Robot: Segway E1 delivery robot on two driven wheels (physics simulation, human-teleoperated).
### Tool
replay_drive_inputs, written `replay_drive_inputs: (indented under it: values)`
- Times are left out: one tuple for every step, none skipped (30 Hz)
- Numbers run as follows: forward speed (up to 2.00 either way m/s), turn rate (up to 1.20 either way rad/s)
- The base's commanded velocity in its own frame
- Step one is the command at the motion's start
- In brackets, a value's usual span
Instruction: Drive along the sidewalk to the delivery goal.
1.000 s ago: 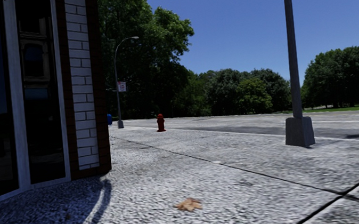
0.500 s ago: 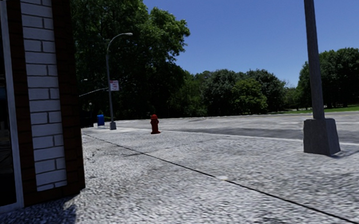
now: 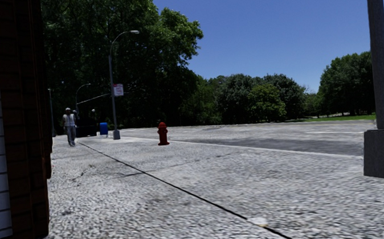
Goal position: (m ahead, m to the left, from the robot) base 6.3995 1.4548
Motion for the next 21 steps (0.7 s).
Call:
replay_drive_inputs:
  values:
    - [1.44,0.0]
    - [1.44,0.0]
    - [1.44,0.0]
    - [1.44,0.0]
    - [1.44,0.0]
    - [1.44,0.0]
    - [1.44,0.0]
    - [1.44,0.0]
    - [1.44,0.0]
    - [1.44,0.0]
    - [1.44,0.0]
    - [1.44,0.0]
    - [1.44,0.0]
    - [1.44,0.0]
    - [1.44,0.0]
    - [1.44,0.0]
    - [1.44,0.0]
    - [1.44,0.0]
    - [1.44,0.0]
    - [1.44,0.0]
    - [1.44,0.0]
